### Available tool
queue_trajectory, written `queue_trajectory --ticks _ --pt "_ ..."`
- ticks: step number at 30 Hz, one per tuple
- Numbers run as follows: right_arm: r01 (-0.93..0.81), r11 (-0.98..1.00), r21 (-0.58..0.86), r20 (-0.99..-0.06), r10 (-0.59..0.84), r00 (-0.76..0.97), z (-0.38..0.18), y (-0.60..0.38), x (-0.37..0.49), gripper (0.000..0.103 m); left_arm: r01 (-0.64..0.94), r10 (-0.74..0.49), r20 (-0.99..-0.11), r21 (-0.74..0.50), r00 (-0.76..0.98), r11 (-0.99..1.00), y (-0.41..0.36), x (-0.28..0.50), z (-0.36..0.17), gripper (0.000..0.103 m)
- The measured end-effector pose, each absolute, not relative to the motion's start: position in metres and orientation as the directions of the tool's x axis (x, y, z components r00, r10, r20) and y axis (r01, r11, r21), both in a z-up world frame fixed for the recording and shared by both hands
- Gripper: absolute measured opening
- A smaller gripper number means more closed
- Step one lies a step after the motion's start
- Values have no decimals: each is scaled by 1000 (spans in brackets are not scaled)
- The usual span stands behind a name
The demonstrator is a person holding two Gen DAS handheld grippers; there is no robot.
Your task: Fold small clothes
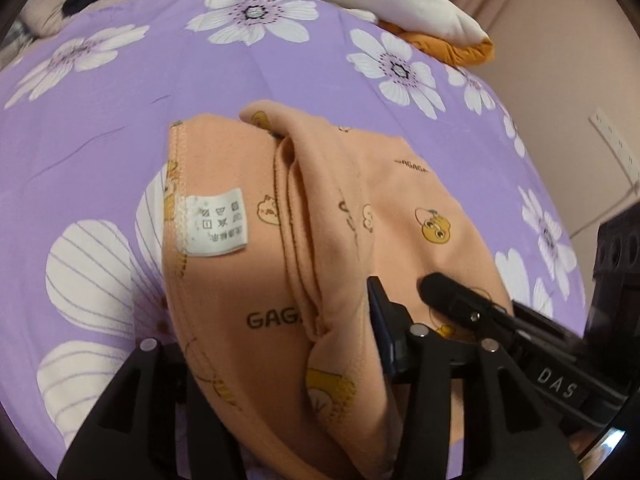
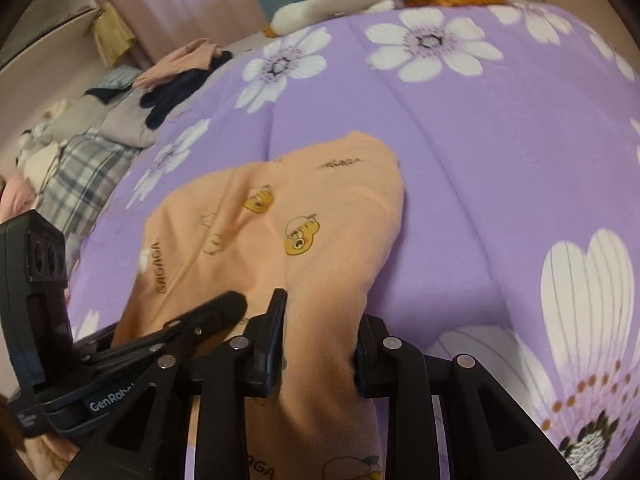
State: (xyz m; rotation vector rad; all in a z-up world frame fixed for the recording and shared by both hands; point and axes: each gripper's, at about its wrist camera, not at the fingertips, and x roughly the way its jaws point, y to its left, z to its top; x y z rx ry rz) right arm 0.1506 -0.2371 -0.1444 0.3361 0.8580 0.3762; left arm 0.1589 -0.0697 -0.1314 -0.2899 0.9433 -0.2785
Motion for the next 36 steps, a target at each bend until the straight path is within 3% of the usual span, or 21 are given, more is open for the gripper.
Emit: queue_trajectory --ticks 2,6,8,10,20,36 --pt "-176 889 423 -668 437 603 -141 -239 148 40 78 -336 -761 -355 555 932 -67 156 -128 57" --pt "-132 926 354 -672 350 653 -129 -246 140 56 61 -288 -741 -317 607 946 -66 140 -111 83" --pt "-111 931 347 -663 327 673 -120 -252 134 70 49 -274 -722 -317 635 947 -64 131 -97 94" --pt "-94 932 350 -646 313 696 -112 -259 127 72 34 -252 -700 -310 668 950 -61 120 -84 103" --pt "-113 933 341 -542 294 788 -73 -272 93 83 42 -243 -654 -306 716 951 -54 74 -40 102" --pt "-108 952 288 -547 256 797 -66 -261 76 83 77 -209 -668 -221 714 972 -62 41 -31 102"
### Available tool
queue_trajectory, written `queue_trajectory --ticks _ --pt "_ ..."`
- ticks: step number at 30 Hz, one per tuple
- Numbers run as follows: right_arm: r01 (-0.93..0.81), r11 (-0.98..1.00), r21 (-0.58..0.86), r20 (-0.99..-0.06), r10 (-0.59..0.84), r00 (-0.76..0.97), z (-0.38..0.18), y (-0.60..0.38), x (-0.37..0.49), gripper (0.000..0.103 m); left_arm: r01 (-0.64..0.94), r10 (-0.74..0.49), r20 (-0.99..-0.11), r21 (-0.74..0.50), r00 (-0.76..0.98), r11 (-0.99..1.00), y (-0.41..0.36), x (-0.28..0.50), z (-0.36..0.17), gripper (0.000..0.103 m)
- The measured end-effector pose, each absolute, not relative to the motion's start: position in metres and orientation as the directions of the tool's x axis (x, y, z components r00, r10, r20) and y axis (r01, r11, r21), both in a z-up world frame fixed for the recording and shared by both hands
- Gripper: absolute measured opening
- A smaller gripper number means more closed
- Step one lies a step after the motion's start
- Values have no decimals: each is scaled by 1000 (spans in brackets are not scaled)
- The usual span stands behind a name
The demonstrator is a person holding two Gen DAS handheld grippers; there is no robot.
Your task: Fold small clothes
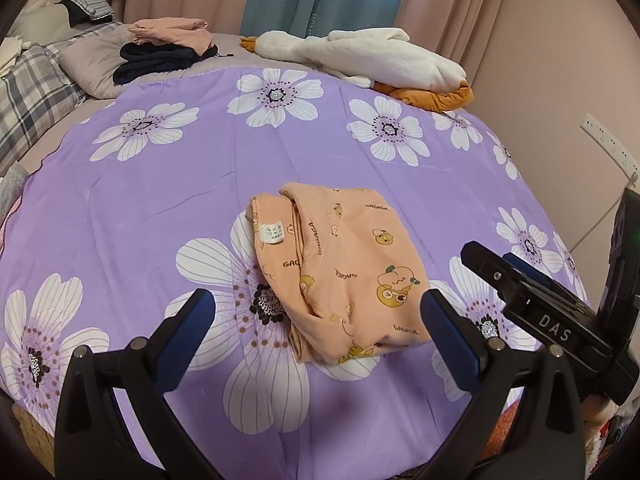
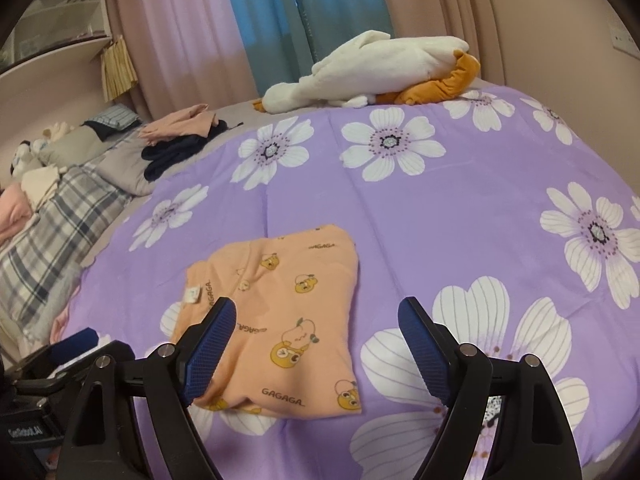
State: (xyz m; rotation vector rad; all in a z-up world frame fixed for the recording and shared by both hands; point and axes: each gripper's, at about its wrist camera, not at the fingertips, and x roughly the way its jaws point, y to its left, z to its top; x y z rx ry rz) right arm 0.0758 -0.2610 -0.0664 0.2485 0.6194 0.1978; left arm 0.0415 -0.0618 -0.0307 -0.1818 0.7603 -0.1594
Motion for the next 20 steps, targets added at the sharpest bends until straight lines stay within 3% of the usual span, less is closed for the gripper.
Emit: queue_trajectory --ticks 20 --pt "-104 962 254 -560 234 794 -66 -253 73 83 72 -201 -663 -216 721 974 -63 35 -29 102"
